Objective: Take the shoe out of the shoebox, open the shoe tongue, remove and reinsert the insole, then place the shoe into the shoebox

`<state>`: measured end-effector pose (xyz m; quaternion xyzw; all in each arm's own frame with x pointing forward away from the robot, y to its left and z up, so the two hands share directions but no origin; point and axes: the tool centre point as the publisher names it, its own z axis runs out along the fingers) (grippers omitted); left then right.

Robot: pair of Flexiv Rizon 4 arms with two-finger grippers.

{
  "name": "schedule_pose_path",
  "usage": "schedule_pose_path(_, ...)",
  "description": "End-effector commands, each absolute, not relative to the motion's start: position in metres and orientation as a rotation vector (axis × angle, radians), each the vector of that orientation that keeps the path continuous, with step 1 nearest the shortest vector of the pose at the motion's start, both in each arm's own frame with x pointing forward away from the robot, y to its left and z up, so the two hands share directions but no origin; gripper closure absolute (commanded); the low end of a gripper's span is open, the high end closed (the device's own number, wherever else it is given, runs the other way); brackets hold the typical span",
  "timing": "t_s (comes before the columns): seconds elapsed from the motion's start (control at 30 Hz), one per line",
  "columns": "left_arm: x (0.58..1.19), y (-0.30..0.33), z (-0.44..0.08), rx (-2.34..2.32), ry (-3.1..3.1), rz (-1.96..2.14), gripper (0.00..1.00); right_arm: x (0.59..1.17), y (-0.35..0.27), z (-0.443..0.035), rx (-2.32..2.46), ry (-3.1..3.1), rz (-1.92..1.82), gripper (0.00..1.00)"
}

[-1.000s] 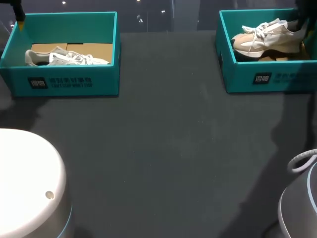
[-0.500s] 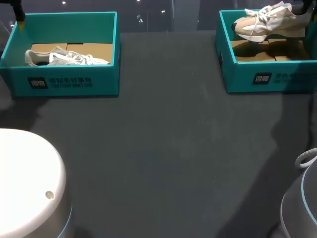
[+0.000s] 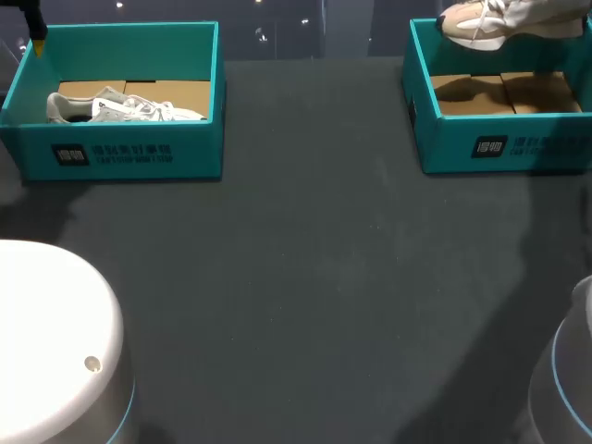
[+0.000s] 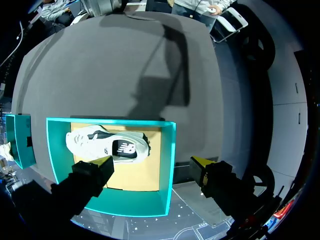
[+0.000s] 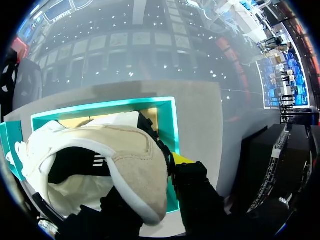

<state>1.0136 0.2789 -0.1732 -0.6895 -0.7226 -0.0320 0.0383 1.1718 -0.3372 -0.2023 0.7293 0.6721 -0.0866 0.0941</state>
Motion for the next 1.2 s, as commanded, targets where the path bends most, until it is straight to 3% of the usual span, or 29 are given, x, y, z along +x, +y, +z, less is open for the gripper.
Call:
schedule_pose_path(0.03, 1.013, 0.279, -0.173, -2.115, -2.215, -0.101, 0.00, 1.148, -0.323, -0.168, 2.115, 1.967, -0.205, 1.00)
schedule_pose_path(0.67, 1.013, 0.279, -0.173, -2.115, -2.215, -0.101, 0.00, 1.053, -0.257, -0.091, 2.038, 1.863, -0.172, 1.00)
schedule_pose_path(1.2, 1.013, 0.279, -0.173, -2.115, -2.215, -0.101, 0.00, 0.912, -0.145, -0.085, 2.055, 1.797, -0.145, 1.00)
